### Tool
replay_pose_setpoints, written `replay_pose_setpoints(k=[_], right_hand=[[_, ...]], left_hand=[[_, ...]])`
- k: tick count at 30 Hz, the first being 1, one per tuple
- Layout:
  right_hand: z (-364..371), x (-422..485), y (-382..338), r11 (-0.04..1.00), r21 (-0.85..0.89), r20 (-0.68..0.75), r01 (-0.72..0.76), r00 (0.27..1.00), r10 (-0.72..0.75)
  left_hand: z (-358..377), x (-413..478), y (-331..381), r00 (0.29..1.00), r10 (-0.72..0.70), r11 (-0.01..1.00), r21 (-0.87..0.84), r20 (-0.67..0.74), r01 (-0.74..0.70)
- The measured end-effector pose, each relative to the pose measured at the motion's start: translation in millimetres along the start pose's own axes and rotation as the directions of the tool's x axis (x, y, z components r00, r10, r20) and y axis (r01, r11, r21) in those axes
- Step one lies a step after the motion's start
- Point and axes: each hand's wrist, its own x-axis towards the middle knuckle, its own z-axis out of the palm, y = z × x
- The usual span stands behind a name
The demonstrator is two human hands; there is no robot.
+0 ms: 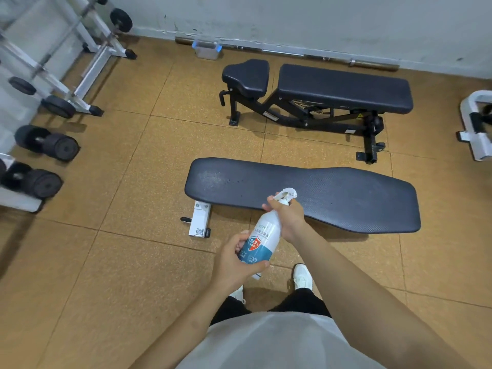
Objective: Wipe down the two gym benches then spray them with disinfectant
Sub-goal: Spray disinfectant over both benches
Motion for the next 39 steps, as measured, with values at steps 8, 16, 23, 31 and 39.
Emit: replay_pose_setpoints(k=[8, 16, 23, 31, 39], right_hand=[[-74.4, 35.0, -59.3, 1.0, 0.006, -0.018, 0.021, 1.0, -0.021], [-195.1, 57.7, -124.8, 0.996, 0.089, -0.198, 0.015, 0.98, 0.003], [-290.7, 57.1, -163.1, 0.972, 0.226, -0.37, 0.066, 0.929, 0.023], [-383.1, 41.7, -190.8, 0.907, 0.357, -0.496, 0.223, 0.868, -0.018], [-423.3, 41.9, -212.0, 0.907, 0.317, -0.59, 0.276, 0.807, -0.04]], left_hand=[[81.3, 26.8, 53.1, 1.0, 0.001, 0.997, 0.08, 0.026, -0.003], [192.2, 61.5, 111.3, 0.981, 0.009, 0.981, 0.191, 0.194, -0.047], [275.9, 77.9, 150.9, 0.931, 0.019, 0.958, 0.259, 0.364, -0.121], [352.4, 95.6, 188.1, 0.824, 0.083, 0.921, 0.273, 0.561, -0.279], [394.7, 96.3, 202.7, 0.784, 0.142, 0.92, 0.211, 0.604, -0.329]])
